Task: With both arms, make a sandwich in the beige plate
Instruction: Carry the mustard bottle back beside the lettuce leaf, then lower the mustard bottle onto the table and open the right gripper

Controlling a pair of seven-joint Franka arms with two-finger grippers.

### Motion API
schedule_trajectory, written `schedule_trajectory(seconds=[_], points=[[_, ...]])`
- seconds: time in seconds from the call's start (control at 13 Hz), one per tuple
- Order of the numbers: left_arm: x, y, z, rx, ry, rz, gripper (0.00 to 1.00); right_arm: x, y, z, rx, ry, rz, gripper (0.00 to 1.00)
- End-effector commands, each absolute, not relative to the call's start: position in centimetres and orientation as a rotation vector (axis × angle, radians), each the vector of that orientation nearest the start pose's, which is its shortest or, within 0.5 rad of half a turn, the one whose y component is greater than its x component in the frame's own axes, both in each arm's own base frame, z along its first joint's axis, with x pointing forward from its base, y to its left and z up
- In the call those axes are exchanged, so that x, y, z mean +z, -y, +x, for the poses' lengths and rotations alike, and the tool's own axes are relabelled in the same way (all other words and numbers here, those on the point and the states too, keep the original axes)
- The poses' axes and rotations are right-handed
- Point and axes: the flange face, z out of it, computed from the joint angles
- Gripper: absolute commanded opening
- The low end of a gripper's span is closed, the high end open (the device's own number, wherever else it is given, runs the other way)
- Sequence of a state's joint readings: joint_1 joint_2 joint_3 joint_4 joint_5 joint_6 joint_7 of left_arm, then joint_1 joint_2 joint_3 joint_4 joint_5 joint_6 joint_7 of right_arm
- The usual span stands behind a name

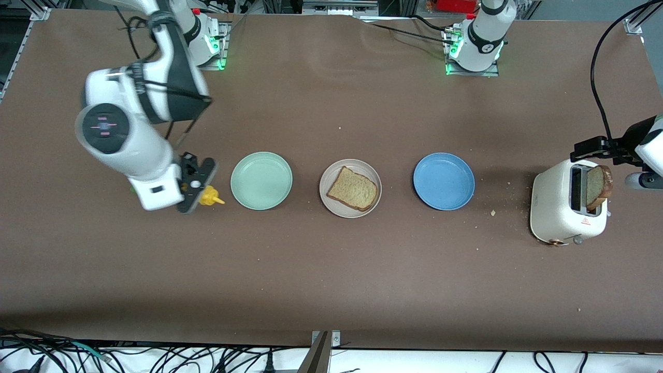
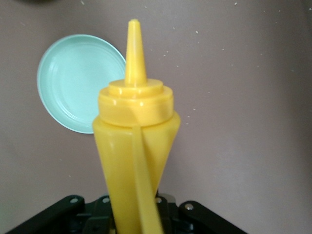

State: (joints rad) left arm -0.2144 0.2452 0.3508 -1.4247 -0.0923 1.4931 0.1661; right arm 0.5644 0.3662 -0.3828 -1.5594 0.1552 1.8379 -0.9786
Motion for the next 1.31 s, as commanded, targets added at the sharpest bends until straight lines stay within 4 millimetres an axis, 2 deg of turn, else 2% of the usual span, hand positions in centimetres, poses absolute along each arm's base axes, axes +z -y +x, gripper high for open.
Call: schedule_trajectory(seconds=[0.0,0.15,0.31,0.38,0.54,0.77,0.85,1.08,1.23], points=[[55.9,-4.9,60.7,0.252,-0.046,-3.134,1.00,43.3,-10.5,60.4,-0.074,1.605,-2.474,0.00],[55.9,-5.3,60.7,0.252,-0.046,-3.132,1.00,41.4,-6.2,59.7,-0.179,1.550,-2.352,0.00],[55.8,-5.4,60.4,0.276,-0.045,-3.130,1.00,38.3,-2.5,58.5,-0.341,1.491,-2.220,0.00],[55.7,-5.6,60.4,0.284,-0.045,-3.130,1.00,36.9,-1.3,57.8,-0.406,1.472,-2.168,0.00],[55.4,-7.2,60.1,0.297,-0.039,-3.112,1.00,33.9,0.6,55.9,-0.467,1.412,-2.118,0.00],[55.0,-7.7,60.1,0.317,-0.118,-3.077,1.00,28.5,3.6,52.6,-0.661,1.331,-2.018,0.00],[54.9,-7.7,60.1,0.320,-0.117,-3.077,1.00,26.9,4.1,51.9,-0.712,1.328,-1.992,0.00],[54.8,-8.0,60.2,0.315,-0.113,-3.077,1.00,22.8,3.9,50.0,-0.813,1.343,-1.930,0.00],[54.8,-8.7,60.2,0.304,-0.100,-3.078,1.00,19.5,3.3,48.2,-0.892,1.249,-1.870,0.00]])
